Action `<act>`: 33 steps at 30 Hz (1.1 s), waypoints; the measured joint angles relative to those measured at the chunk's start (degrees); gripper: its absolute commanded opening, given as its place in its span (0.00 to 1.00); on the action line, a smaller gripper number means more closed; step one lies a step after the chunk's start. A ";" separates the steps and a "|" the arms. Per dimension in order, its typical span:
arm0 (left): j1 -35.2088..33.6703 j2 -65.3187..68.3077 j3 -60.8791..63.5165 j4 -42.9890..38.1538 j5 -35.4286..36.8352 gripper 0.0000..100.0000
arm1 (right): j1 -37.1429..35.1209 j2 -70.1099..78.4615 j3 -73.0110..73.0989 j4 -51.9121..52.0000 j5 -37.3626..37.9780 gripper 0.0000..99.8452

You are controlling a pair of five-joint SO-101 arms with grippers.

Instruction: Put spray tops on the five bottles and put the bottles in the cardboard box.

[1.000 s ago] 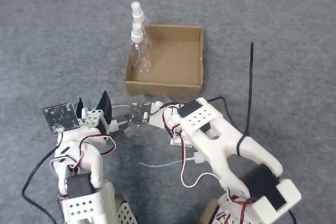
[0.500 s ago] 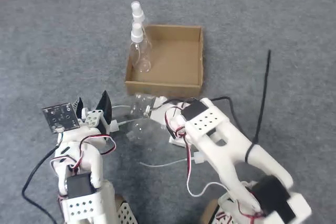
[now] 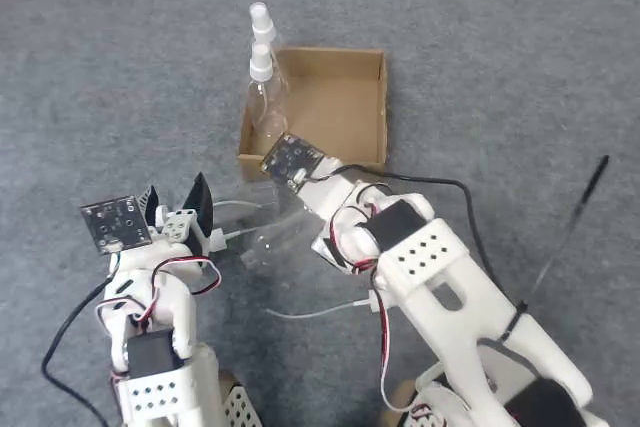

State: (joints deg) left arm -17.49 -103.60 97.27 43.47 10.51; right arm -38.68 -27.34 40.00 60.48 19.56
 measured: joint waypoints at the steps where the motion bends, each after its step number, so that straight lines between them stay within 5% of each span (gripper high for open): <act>1: 0.00 0.00 0.00 0.00 0.00 0.23 | 0.35 -0.44 0.00 0.00 -0.53 0.07; 33: 0.09 0.00 0.00 0.00 0.00 0.23 | 12.40 -43.87 21.54 -9.93 -6.95 0.07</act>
State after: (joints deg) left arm -17.41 -103.60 97.27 43.47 10.51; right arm -26.29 -71.21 61.54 50.55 12.62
